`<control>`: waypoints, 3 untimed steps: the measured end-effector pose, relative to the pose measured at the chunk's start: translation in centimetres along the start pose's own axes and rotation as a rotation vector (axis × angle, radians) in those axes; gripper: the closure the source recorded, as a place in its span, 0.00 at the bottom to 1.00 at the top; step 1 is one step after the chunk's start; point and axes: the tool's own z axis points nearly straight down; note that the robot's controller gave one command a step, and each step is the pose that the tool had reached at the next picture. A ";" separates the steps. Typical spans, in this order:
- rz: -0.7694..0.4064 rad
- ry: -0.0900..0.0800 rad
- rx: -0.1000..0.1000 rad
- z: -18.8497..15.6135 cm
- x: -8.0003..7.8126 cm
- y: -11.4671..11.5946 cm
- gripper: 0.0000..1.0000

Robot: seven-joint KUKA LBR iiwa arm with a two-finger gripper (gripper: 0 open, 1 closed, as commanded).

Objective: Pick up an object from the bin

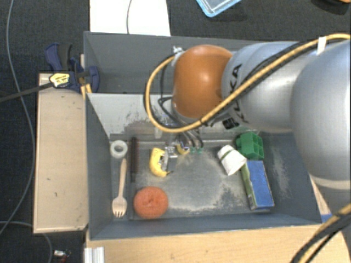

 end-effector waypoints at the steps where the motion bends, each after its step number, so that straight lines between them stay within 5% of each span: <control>1: 0.295 0.002 -0.002 1.7 -0.4 -1.4 0.00; 2: 0.424 0.005 -0.002 8.4 0.1 -1.4 0.00; 3: 0.395 -0.010 -0.008 7.9 0.1 -1.6 1.00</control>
Offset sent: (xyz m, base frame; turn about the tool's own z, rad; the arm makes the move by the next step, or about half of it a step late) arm 0.0012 -0.0148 -0.0826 0.4256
